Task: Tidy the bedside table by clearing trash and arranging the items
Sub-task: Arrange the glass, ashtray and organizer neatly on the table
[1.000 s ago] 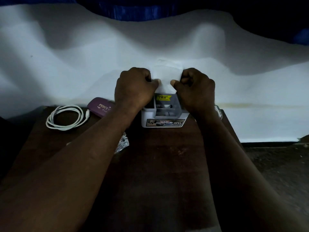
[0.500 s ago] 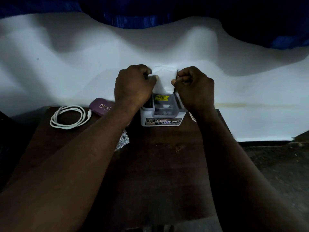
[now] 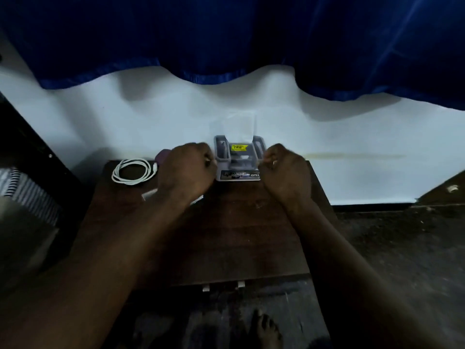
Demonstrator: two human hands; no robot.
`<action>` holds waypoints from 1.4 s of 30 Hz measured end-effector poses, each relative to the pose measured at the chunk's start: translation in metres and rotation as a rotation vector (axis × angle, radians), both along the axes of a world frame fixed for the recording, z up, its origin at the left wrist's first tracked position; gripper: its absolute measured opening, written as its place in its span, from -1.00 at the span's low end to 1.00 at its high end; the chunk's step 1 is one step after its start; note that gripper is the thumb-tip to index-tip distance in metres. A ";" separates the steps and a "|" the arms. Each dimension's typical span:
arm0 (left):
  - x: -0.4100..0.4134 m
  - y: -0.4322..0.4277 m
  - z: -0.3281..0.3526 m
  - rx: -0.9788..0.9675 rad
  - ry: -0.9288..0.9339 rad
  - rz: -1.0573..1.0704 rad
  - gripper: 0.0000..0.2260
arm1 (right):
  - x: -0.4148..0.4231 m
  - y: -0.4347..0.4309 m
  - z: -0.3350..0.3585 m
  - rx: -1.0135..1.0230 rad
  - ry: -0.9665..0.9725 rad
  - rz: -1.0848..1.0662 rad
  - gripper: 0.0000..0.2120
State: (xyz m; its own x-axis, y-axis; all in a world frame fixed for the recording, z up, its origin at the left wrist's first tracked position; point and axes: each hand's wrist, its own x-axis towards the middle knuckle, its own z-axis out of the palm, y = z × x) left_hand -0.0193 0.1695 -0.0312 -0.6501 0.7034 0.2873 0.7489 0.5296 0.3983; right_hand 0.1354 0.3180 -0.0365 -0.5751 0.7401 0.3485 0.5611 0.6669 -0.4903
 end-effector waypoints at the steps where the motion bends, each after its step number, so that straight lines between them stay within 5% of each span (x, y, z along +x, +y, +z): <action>1: 0.003 -0.012 -0.003 -0.045 0.013 -0.012 -0.84 | 0.008 -0.006 -0.006 -0.002 -0.068 0.018 -0.87; 6: 0.036 -0.035 -0.006 -0.096 0.011 -0.110 -0.76 | 0.040 -0.020 -0.024 -0.276 -0.226 0.039 -0.78; 13: 0.066 -0.012 -0.013 -0.156 0.069 -0.245 -0.66 | 0.049 -0.005 -0.038 -0.236 -0.183 0.007 -0.76; 21: 0.061 0.035 -0.033 -0.149 0.043 -0.366 -0.57 | 0.030 0.060 -0.064 -0.280 0.037 -0.297 -0.23; 26: 0.067 0.061 -0.041 -0.090 -0.010 -0.366 -0.58 | 0.013 0.078 -0.090 -0.252 -0.129 -0.336 0.00; 36: 0.075 0.062 -0.050 -0.069 -0.021 -0.383 -0.63 | 0.009 0.098 -0.079 -0.197 -0.153 -0.311 -0.27; 39: 0.072 0.065 -0.042 -0.073 -0.002 -0.338 -0.64 | 0.013 0.088 -0.061 -0.461 0.082 -0.343 -0.37; 42: 0.068 0.065 -0.037 -0.087 -0.003 -0.307 -0.65 | 0.021 0.084 -0.048 -1.096 0.566 -0.327 -0.53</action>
State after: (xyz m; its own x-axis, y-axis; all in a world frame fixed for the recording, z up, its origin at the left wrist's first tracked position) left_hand 0.0487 0.2340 -0.0679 -0.4046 0.8887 0.2157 0.8780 0.3115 0.3634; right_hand 0.1562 0.4020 -0.0840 -0.2844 0.8731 -0.3959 0.1554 -0.3655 -0.9178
